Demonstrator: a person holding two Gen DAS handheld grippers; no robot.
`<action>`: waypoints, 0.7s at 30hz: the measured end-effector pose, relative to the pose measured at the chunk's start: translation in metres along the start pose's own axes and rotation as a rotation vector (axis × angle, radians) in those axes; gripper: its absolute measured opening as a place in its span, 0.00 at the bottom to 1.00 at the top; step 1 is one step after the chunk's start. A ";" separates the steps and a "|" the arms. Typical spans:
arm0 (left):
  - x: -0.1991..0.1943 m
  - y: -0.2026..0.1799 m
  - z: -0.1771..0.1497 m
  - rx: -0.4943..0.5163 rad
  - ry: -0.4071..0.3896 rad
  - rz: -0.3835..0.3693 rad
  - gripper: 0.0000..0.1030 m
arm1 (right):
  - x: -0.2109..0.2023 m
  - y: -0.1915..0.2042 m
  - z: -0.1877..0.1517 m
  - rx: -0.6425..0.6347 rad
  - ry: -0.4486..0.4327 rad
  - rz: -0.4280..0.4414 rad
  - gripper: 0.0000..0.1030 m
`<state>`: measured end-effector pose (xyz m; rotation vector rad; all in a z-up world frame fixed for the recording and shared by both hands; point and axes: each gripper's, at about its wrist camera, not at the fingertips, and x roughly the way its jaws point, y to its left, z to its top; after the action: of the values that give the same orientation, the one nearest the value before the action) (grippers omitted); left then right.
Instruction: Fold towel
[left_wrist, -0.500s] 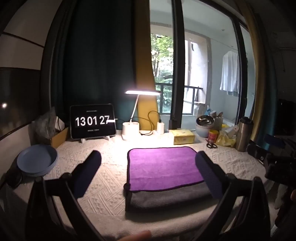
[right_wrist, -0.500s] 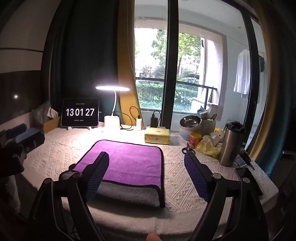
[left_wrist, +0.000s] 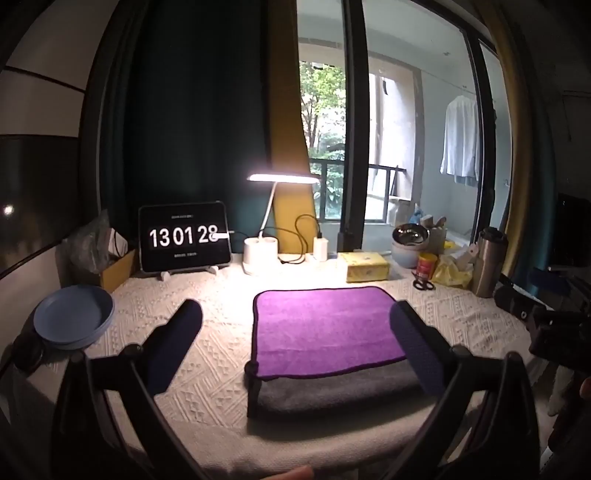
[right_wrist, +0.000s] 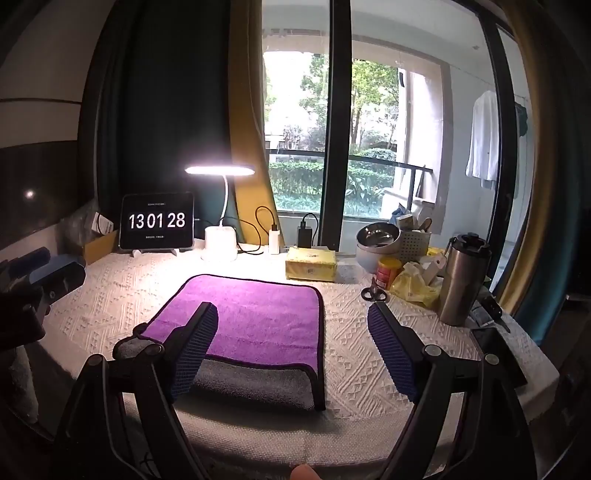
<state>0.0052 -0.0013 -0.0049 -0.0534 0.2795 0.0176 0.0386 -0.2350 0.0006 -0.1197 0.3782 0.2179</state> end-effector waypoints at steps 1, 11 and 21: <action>0.000 0.000 0.000 -0.001 0.003 0.000 0.99 | 0.000 0.000 0.000 -0.001 -0.001 0.000 0.84; 0.001 0.000 -0.001 -0.004 0.012 0.000 0.99 | 0.001 0.001 -0.001 -0.001 0.002 0.001 0.84; 0.004 0.000 -0.003 -0.003 0.025 -0.004 0.99 | 0.002 0.002 -0.005 -0.004 0.009 0.006 0.84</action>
<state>0.0079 -0.0010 -0.0088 -0.0575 0.3040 0.0131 0.0380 -0.2335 -0.0053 -0.1237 0.3866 0.2238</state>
